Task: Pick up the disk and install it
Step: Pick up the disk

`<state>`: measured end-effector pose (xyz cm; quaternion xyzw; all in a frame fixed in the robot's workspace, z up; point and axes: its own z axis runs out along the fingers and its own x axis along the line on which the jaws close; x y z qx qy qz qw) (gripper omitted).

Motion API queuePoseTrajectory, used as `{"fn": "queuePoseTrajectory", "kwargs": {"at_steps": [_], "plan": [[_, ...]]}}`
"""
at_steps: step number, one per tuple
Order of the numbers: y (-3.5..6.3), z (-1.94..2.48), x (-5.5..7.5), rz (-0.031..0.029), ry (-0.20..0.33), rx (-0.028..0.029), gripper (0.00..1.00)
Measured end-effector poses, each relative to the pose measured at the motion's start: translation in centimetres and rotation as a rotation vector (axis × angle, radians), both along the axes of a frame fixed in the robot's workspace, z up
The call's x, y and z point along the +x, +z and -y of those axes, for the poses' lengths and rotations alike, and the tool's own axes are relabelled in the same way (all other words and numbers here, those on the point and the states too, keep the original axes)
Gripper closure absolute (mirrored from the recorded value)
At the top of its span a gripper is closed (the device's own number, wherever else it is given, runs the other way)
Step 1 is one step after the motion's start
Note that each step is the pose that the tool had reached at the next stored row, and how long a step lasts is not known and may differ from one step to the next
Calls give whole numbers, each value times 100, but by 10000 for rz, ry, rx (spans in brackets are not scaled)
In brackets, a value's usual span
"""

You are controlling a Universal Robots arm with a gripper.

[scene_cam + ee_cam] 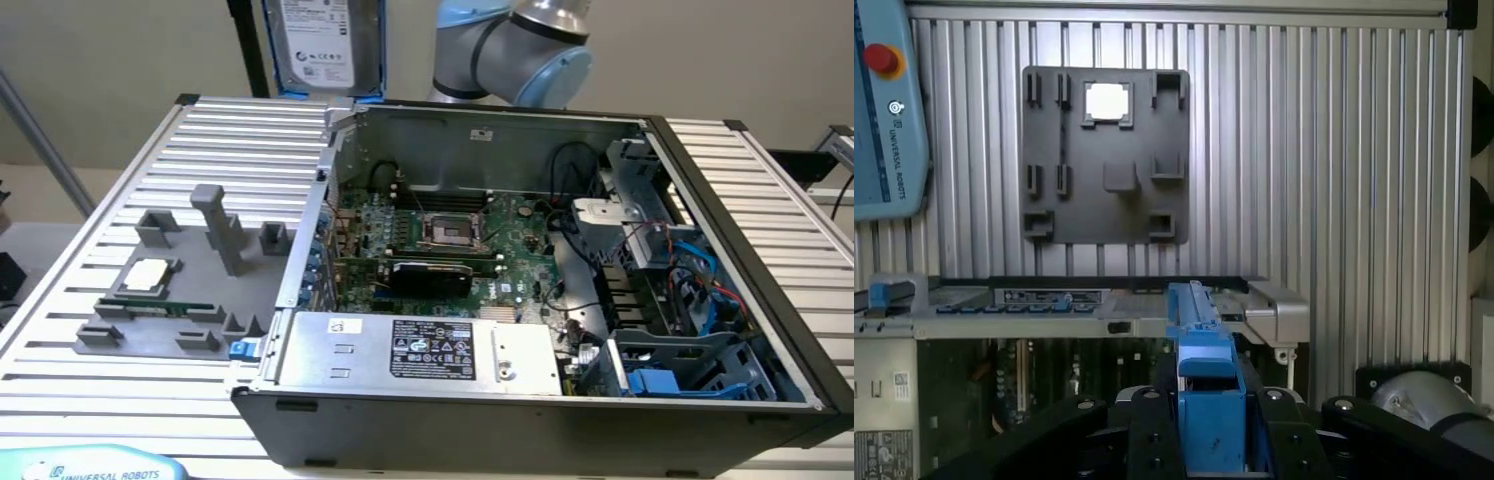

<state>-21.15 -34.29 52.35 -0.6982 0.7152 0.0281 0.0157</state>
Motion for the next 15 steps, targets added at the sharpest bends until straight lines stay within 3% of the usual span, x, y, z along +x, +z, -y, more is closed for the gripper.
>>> {"fn": "queuePoseTrajectory", "kwargs": {"at_steps": [6,15], "plan": [[0,50,274,0,-1,17,67],[1,163,684,-1,0,20,67]]}}
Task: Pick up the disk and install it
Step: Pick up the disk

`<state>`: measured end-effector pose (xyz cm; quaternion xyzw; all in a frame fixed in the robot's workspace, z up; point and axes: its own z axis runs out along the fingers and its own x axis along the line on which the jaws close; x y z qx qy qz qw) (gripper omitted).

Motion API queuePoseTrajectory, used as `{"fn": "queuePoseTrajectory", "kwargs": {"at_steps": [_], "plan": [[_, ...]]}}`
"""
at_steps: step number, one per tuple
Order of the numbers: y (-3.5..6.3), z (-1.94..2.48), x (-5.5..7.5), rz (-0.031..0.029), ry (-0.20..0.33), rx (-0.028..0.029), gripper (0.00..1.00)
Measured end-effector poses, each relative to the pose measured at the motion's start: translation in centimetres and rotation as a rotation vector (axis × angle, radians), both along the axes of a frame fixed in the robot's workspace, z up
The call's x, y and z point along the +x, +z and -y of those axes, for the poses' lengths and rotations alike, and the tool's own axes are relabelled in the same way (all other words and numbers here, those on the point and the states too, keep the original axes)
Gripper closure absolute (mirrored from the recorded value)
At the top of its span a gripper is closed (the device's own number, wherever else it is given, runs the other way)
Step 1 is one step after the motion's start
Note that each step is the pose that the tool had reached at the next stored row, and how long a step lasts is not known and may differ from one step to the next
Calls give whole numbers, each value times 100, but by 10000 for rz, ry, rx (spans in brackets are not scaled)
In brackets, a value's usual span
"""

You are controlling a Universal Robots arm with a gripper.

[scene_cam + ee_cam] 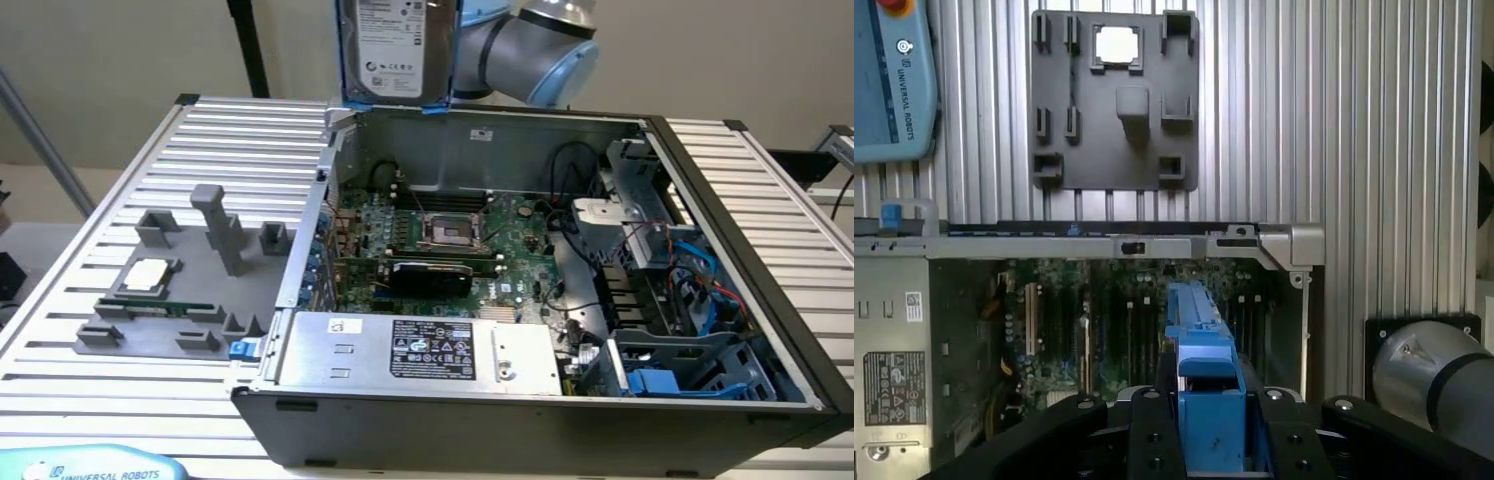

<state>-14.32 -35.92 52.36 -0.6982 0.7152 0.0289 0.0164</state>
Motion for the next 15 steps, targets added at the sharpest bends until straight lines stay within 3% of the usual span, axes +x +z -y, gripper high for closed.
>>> {"fn": "queuePoseTrajectory", "kwargs": {"at_steps": [15], "plan": [[-1,231,681,1,0,2,67]]}}
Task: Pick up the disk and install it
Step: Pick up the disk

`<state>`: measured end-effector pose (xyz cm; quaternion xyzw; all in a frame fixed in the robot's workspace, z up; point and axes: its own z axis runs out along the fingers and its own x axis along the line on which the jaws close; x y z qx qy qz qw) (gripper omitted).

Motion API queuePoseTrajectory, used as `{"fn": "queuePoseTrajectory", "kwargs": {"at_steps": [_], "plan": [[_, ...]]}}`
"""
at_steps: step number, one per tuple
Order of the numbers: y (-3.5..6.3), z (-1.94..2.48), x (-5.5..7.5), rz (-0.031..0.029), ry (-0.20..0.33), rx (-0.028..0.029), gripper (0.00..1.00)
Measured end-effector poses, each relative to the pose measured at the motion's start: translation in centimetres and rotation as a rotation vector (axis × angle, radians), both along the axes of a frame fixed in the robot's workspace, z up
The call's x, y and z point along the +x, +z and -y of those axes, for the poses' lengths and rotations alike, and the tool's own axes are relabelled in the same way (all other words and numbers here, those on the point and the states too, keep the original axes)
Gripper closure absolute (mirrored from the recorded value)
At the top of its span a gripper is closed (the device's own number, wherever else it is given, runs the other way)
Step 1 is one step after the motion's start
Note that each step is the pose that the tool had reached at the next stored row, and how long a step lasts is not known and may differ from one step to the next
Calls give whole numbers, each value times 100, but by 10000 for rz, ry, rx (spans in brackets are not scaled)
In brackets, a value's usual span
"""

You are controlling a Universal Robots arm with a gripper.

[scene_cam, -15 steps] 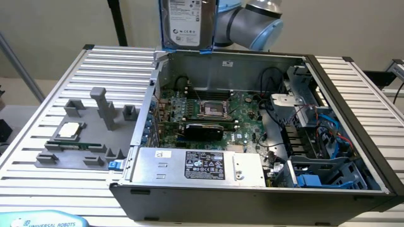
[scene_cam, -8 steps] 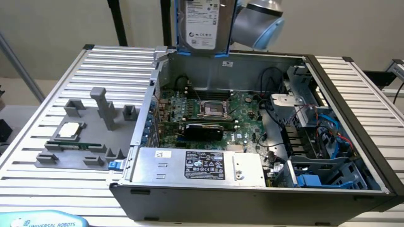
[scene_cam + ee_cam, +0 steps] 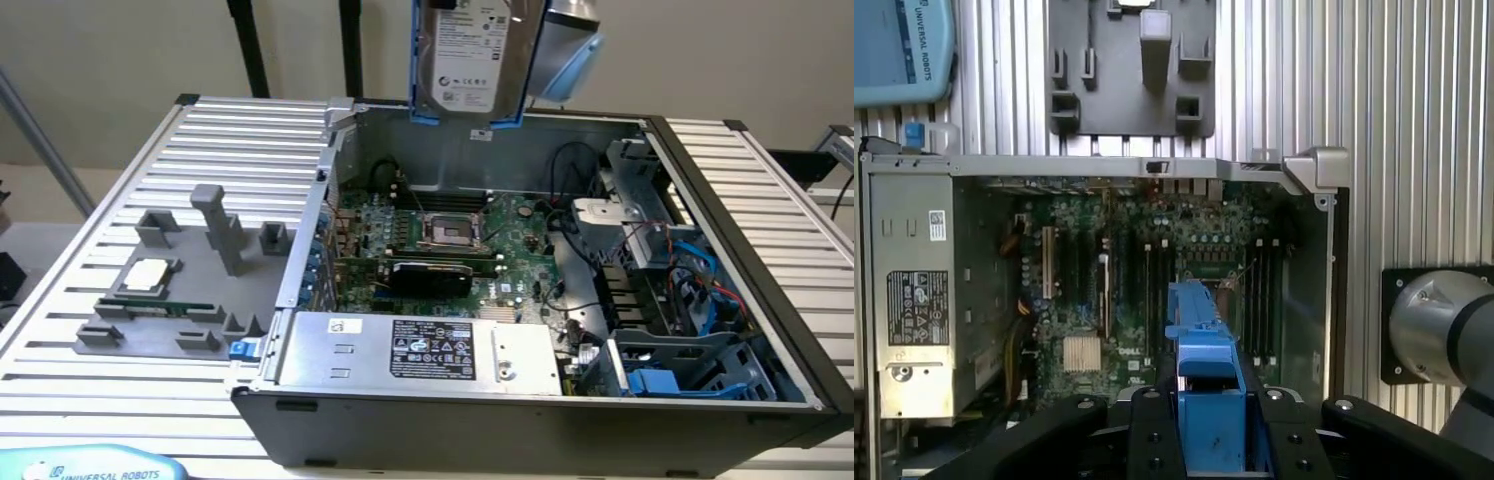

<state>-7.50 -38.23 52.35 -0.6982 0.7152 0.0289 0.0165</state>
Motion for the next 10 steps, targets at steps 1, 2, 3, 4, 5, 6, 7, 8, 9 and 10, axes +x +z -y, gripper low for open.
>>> {"fn": "queuePoseTrajectory", "kwargs": {"at_steps": [1,2,3,4,5,6,7,8,9,10], "plan": [[0,16,45,0,0,0,67],[0,33,91,0,-1,0,67],[0,51,136,0,1,0,67],[0,71,178,0,-1,0,67],[-1,92,216,0,0,0,67],[-1,115,251,0,1,0,67],[-2,141,287,0,-1,-1,67],[-3,165,319,0,0,0,67],[-3,189,351,-1,1,-1,67],[-5,214,382,0,-1,-1,67]]}}
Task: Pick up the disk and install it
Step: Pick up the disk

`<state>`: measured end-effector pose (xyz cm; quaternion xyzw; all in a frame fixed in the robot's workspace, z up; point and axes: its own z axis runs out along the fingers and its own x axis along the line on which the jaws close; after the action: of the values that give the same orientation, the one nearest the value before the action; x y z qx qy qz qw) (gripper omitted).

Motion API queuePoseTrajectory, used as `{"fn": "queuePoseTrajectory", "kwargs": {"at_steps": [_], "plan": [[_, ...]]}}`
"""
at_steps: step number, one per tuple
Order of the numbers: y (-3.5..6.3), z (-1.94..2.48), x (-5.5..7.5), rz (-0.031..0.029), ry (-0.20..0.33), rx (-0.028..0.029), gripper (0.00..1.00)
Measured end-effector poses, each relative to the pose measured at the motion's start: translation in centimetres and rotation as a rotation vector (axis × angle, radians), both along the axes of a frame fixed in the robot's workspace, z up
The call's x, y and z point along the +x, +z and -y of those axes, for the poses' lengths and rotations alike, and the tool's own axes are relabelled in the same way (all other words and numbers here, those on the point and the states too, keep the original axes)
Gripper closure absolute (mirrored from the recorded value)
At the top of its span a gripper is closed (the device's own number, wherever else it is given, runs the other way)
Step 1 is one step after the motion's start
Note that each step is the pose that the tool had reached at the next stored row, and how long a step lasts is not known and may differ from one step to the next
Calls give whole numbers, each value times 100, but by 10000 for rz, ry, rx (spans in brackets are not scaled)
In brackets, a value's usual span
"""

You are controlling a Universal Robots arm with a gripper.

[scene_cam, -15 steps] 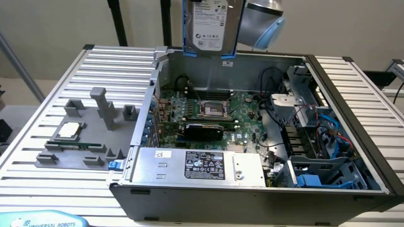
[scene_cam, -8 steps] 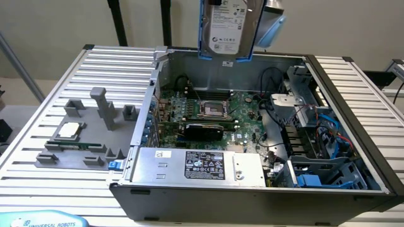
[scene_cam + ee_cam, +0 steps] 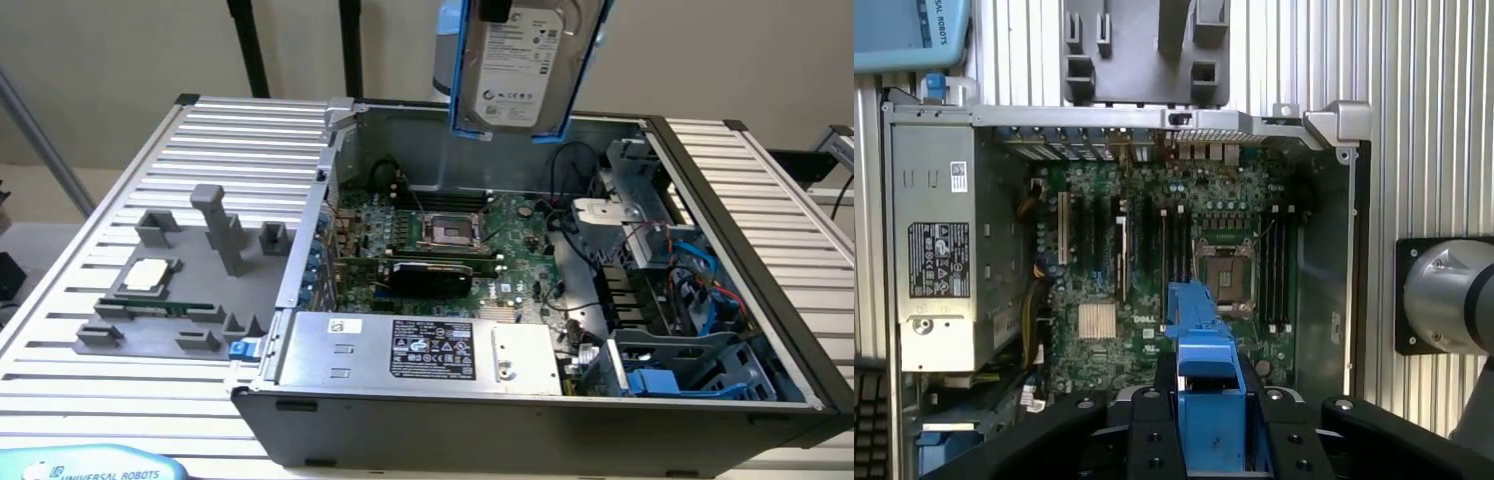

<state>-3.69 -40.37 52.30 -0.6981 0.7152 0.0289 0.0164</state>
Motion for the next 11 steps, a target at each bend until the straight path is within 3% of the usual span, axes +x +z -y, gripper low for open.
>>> {"fn": "queuePoseTrajectory", "kwargs": {"at_steps": [3,4,6,11], "plan": [[-5,78,81,0,0,0,67],[-9,131,129,0,1,0,67],[-21,313,269,0,0,0,67],[-24,479,366,0,0,1,67]]}}
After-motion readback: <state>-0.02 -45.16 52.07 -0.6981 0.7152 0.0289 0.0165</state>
